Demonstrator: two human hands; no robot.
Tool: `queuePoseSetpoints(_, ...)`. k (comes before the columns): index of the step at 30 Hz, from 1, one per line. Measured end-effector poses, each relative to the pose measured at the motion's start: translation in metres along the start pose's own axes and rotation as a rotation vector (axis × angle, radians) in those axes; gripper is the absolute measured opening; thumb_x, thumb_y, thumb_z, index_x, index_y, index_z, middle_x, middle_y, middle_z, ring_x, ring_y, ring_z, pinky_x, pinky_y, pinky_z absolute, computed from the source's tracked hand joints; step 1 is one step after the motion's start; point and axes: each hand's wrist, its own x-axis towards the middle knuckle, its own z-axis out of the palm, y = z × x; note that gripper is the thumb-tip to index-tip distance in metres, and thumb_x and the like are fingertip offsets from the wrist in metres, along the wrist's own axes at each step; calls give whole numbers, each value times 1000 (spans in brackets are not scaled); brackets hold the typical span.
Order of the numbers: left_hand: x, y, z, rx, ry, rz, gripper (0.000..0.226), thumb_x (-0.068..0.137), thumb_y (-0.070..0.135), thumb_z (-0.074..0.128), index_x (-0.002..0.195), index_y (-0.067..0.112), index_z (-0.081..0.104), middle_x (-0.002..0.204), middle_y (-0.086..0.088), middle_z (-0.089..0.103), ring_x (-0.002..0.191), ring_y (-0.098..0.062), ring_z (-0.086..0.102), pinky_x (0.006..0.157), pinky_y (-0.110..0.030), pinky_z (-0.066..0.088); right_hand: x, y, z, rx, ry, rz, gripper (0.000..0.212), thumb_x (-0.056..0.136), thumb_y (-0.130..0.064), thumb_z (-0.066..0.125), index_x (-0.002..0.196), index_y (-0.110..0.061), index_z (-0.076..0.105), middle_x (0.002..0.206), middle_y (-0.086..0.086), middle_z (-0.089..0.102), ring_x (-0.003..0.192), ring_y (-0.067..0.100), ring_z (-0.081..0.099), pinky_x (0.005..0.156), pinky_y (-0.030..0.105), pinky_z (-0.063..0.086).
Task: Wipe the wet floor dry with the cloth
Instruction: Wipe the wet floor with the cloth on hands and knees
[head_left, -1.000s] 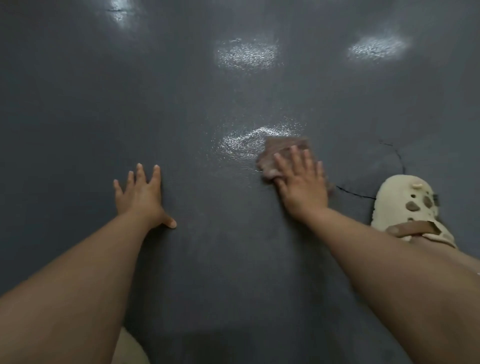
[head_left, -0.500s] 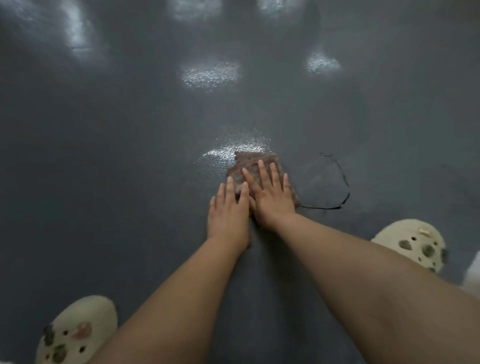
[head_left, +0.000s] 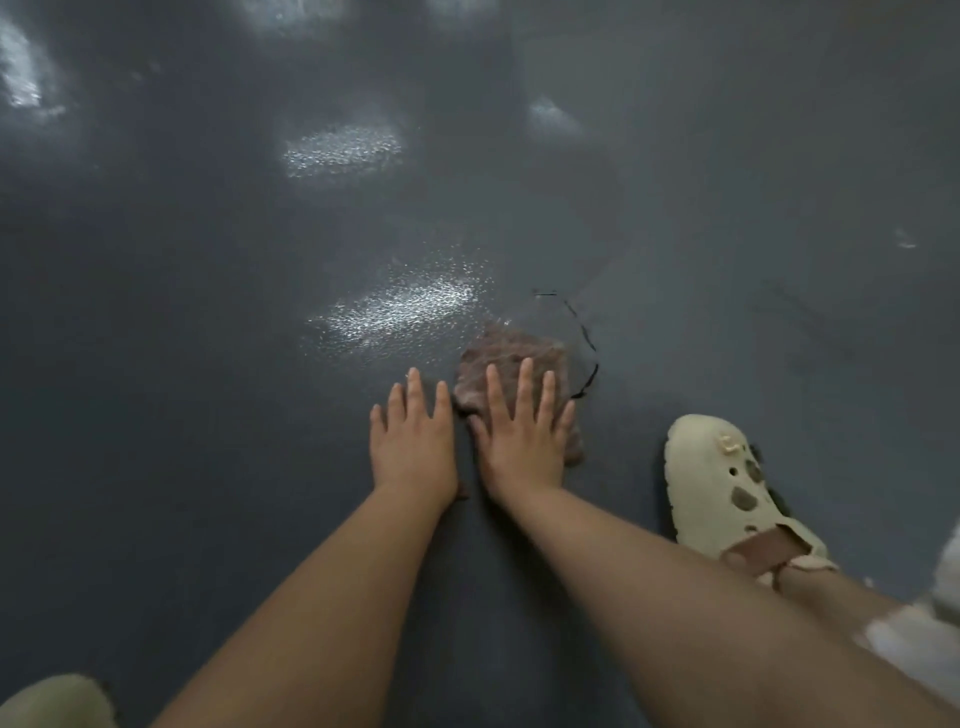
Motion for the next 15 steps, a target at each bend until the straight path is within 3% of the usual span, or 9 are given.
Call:
queuePoseSetpoints(2, 1, 4, 5, -3, 33, -19, 81, 94, 38, 48, 152, 18, -5, 157, -14, -15, 146, -31, -5, 118, -44, 7, -14, -1, 10, -5, 27, -66, 68, 81, -59, -2, 144, -34, -9, 159, 9, -8, 144, 37, -8, 110, 52, -14)
queuePoseSetpoints(4, 3, 8, 8, 11, 52, -36, 78, 95, 37, 44, 152, 17, -4, 157, -15, -13, 146, -32, -4, 118, -44, 8, -14, 2, 11, -27, 31, -99, 64, 81, -59, -2, 141, -36, -12, 159, 8, -8, 144, 36, -9, 106, 50, -20)
queuePoseSetpoints(6, 6, 10, 6, 29, 45, -42, 83, 92, 36, 50, 152, 15, -4, 157, -16, -11, 146, -33, -3, 118, -43, 8, -3, 6, 5, -21, 15, -128, 60, 86, -58, 1, 141, -39, -14, 159, 4, -13, 144, 32, -15, 103, 48, -26)
queuePoseSetpoints(9, 7, 14, -1, 74, -17, -51, 110, 78, 42, 72, 151, 13, -6, 157, -17, -9, 146, -34, -1, 118, -42, 8, 22, 12, -7, -54, 9, -178, 58, 98, -53, 22, 147, -41, -6, 158, 0, -17, 144, 28, -18, 109, 51, -21)
queuePoseSetpoints(11, 6, 15, -3, 97, -51, -61, 124, 68, 46, 80, 150, 12, -6, 157, -18, -9, 145, -35, 0, 117, -42, 8, 40, 17, -17, -89, 4, -213, 58, 98, -52, 24, 148, -42, -4, 158, -2, -18, 144, 26, -19, 110, 52, -18)
queuePoseSetpoints(15, 8, 18, -4, 103, -68, -74, 125, 67, 44, 81, 150, 11, -6, 156, -19, -11, 145, -36, 0, 117, -42, 8, 76, 31, -39, -128, -1, -237, 56, 98, -52, 22, 148, -43, -1, 158, -3, -17, 144, 26, -18, 111, 51, -15)
